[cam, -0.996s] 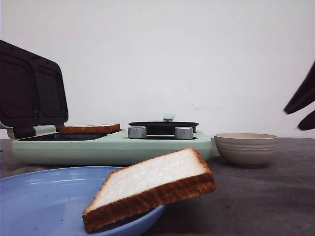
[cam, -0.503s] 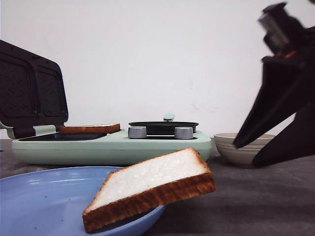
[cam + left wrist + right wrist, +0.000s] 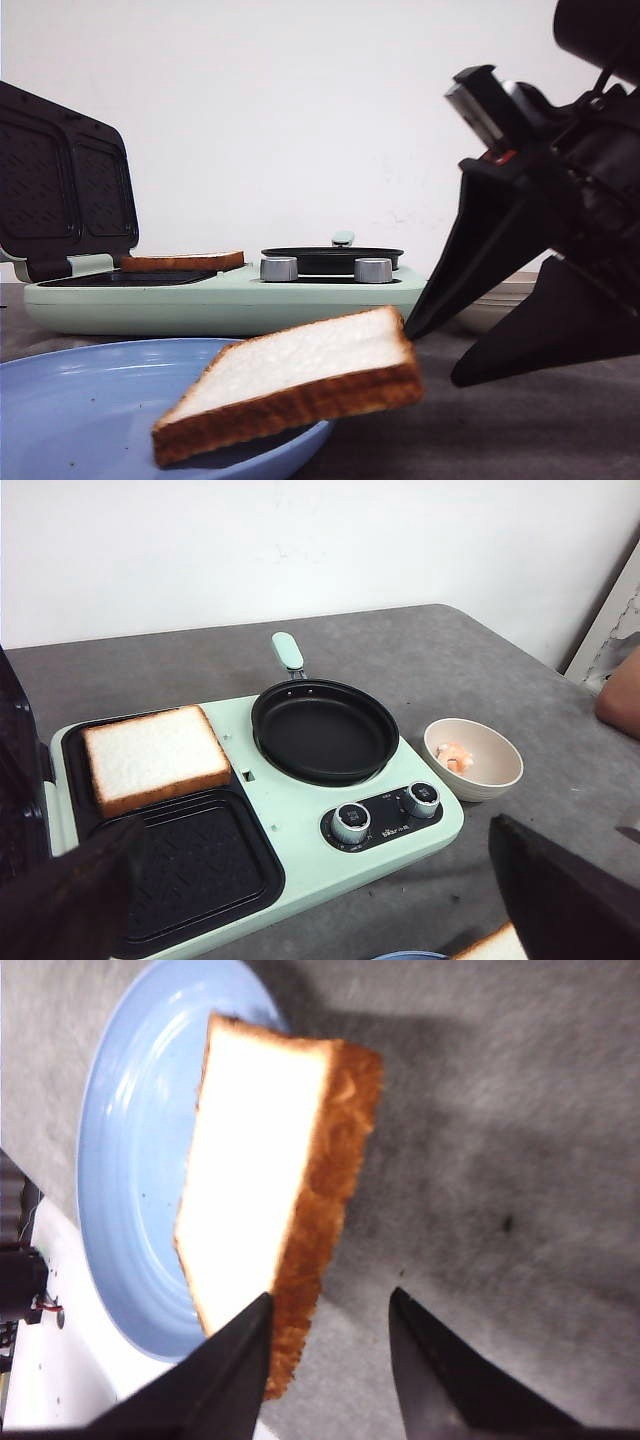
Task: Make breakfast with bread and shrimp
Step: 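Grasp the second bread slice with the right gripper and lift it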
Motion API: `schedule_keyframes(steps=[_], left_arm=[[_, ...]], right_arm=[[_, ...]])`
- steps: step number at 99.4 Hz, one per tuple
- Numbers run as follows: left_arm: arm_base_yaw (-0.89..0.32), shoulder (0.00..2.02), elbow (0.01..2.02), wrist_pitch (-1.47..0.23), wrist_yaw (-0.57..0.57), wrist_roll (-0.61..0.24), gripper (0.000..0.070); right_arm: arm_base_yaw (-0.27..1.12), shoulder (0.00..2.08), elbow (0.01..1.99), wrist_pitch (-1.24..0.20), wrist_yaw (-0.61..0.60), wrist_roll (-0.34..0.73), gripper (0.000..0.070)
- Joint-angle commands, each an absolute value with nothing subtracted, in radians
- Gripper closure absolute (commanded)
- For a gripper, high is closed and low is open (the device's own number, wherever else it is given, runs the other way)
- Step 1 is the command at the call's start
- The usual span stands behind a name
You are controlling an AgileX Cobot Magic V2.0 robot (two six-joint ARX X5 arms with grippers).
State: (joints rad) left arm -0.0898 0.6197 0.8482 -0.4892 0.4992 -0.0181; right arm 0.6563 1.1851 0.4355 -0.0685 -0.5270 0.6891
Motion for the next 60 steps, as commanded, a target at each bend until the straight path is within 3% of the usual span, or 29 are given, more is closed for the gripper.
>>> schedule_keyframes(steps=[1,13,26,60], left_arm=[[-0.091,0.622,0.862,-0.48,0.497,-0.015,0.0074],[-0.091,0.622,0.862,-0.48,0.497,-0.015,0.0074],[-0.091,0.622,0.862,-0.48,0.497,-0.015,0.0074],[-0.092,0.622,0.862,-0.48,0.497,-0.015,0.0074]], right_arm=[[0.678,1.204,0.45,-0.039,-0.53,0.717,0.047],[0.704,1.216,0.45,-0.008,-0.531,0.739,0.0419],[0.718,1.216,0.45,0.003,-0.496,0.748,0.0419],[0.736,1.216,0.45,0.0,-0.542,0.76,0.0419]])
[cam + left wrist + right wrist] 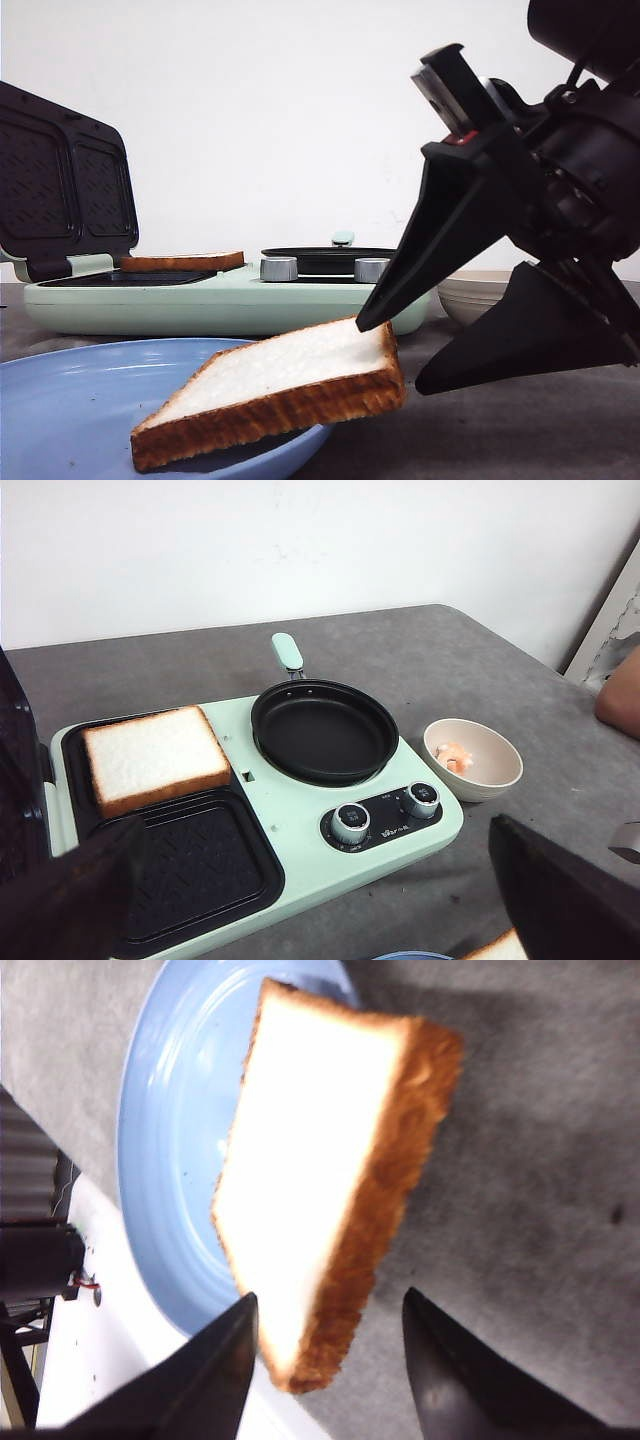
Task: Make breakfast with bread and shrimp
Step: 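Grasp the second bread slice with the right gripper and lift it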
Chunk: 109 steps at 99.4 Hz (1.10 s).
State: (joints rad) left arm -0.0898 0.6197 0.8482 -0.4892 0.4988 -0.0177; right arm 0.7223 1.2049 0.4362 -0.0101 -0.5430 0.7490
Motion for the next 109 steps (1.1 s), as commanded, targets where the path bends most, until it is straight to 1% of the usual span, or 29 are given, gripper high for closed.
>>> schedule_keyframes(steps=[1,32,73,102,109], left_arm=[[-0.092,0.622,0.862,-0.48,0.497,-0.015,0.0074],[-0.092,0.622,0.862,-0.48,0.497,-0.016,0.0074],[-0.092,0.622,0.862,-0.48,0.498,-0.02,0.0074],[-0.094,0.618,0.862,-0.488,0.498,-0.02,0.0074],[-0.099,0.618,0.862,-0.49,0.498,-0.02,0.0074]], right_arm=[[0.738,1.216,0.45,0.0,-0.542,0.76,0.0419],[0.777,1.216,0.45,0.005,-0.519,0.765,0.0419],[0.785,1.229,0.45,0.023,-0.516,0.775,0.0419],[0.797,1.292,0.45,0.059,-0.526,0.777,0.0419],[0.803,1.299,0.45,0.075,-0.545,0.779,0.042]])
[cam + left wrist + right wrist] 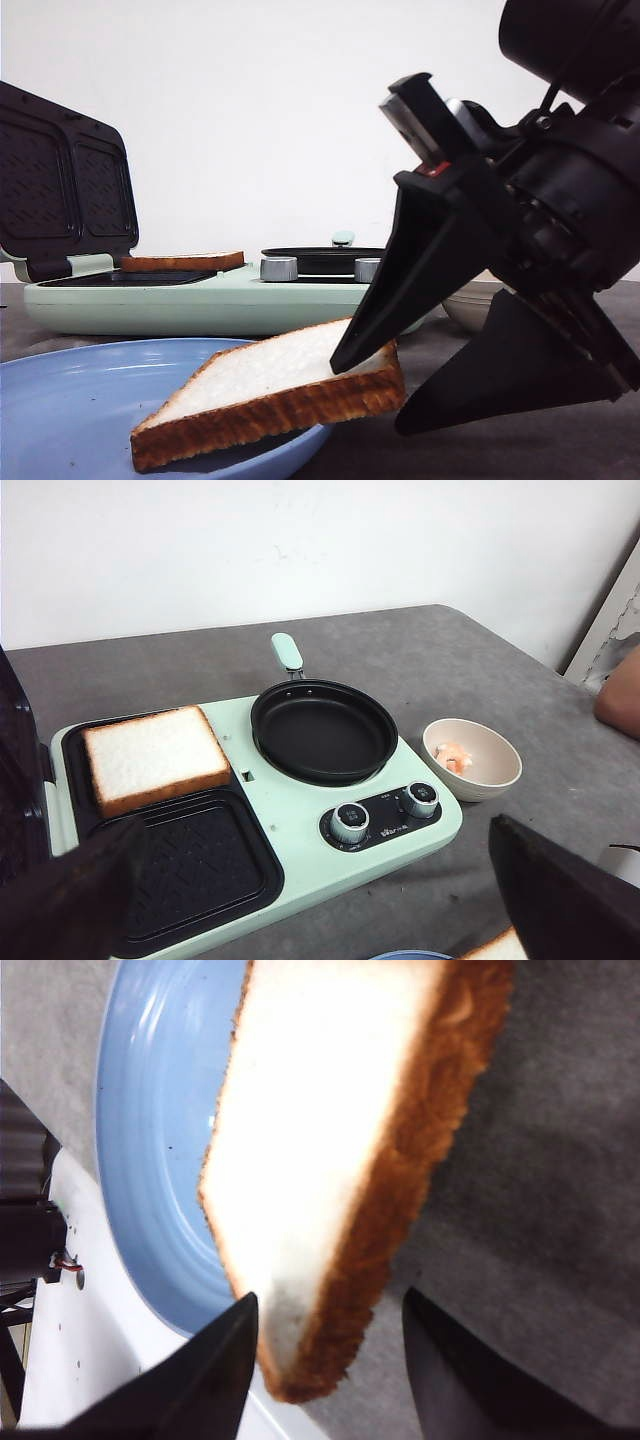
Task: Make breakfast with bread and shrimp
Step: 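Grasp the second bread slice with the right gripper and lift it, then place the bread slice on the nearer press plate and open the right gripper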
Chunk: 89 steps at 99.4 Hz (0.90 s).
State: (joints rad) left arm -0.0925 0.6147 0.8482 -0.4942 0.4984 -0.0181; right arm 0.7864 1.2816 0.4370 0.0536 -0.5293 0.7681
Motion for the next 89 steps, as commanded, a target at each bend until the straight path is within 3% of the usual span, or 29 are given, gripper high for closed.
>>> schedule_keyframes(steps=[1,11,22,42,61,89], left_arm=[[-0.099,0.618,0.862,-0.49,0.498,-0.02,0.0074],[-0.101,0.618,0.862,-0.499,0.498,-0.019,0.0074],[-0.101,0.618,0.862,-0.501,0.498,-0.019,0.0074],[-0.105,0.618,0.862,-0.502,0.497,-0.019,0.0074],[-0.111,0.618,0.862,-0.502,0.497,-0.019,0.0074],[-0.111,0.618,0.862,-0.502,0.495,-0.019,0.0073]], right_arm=[[0.803,1.3,0.45,0.076,-0.548,0.778,0.0421],[0.81,1.302,0.45,0.075,-0.549,0.779,0.0445],[0.816,1.302,0.45,0.075,-0.539,0.778,0.07],[0.816,1.302,0.45,0.085,-0.519,0.778,0.07],[0.813,1.28,0.465,0.187,-0.562,0.795,0.07],[0.788,1.274,0.645,0.131,-0.572,0.79,0.07]])
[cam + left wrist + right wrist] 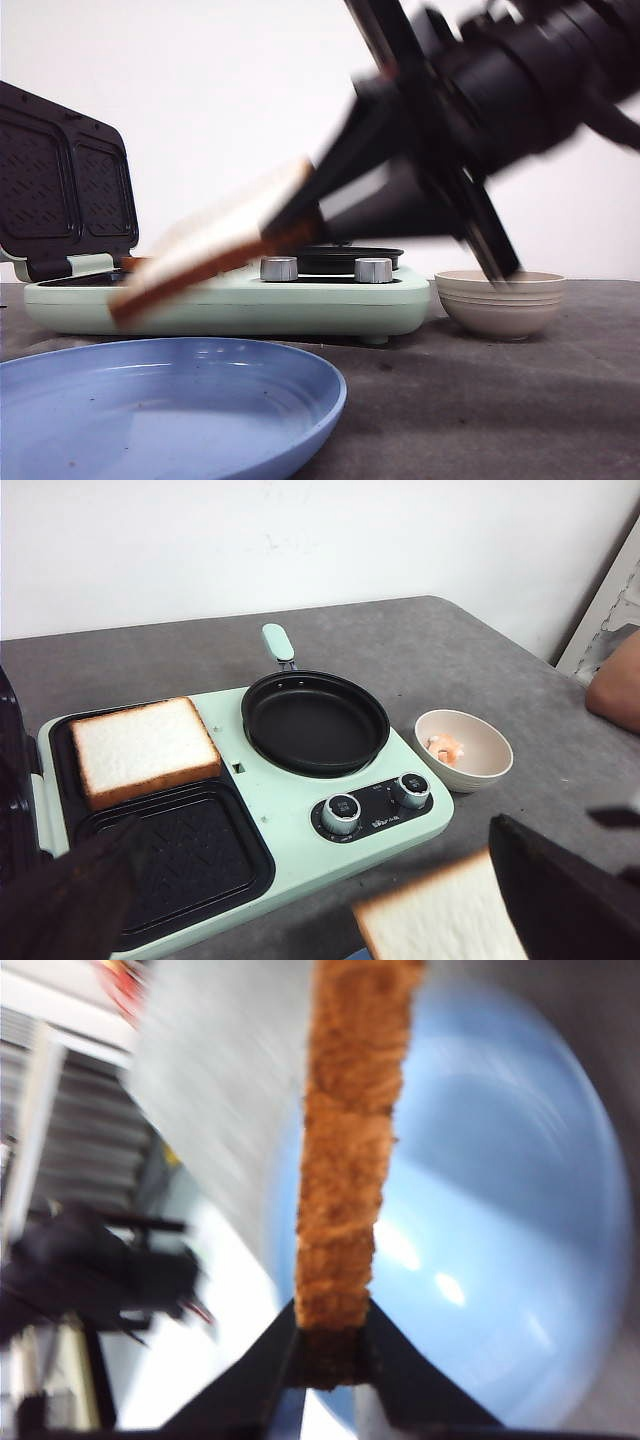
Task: Make breakfast with bread and shrimp
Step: 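Place the bread slice on the nearer press plate and open the right gripper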
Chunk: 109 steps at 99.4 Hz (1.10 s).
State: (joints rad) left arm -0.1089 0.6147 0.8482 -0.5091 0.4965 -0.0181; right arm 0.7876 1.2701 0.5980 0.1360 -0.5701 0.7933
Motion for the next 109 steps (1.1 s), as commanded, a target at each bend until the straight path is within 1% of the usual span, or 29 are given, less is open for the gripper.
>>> schedule_keyframes(steps=[1,13,33,69,84,109], left_arm=[[-0.111,0.618,0.862,-0.502,0.495,-0.019,0.0073],[-0.111,0.618,0.862,-0.501,0.494,-0.019,0.0073],[-0.111,0.618,0.862,-0.501,0.493,-0.019,0.0073],[-0.111,0.619,0.862,-0.5,0.481,-0.019,0.0073],[-0.111,0.618,0.862,-0.499,0.463,-0.019,0.0073],[-0.111,0.619,0.862,-0.497,0.446,-0.019,0.0073]], right_arm=[[0.786,1.274,0.654,0.126,-0.572,0.788,0.07],[0.749,1.287,0.756,0.064,-0.566,0.756,0.07],[0.683,1.392,0.932,-0.025,-0.634,0.718,0.07],[0.664,1.739,1.249,-0.036,-0.711,0.731,0.07],[0.667,1.875,1.387,-0.072,-0.725,0.733,0.07],[0.682,2.023,1.534,-0.083,-0.734,0.775,0.07]])
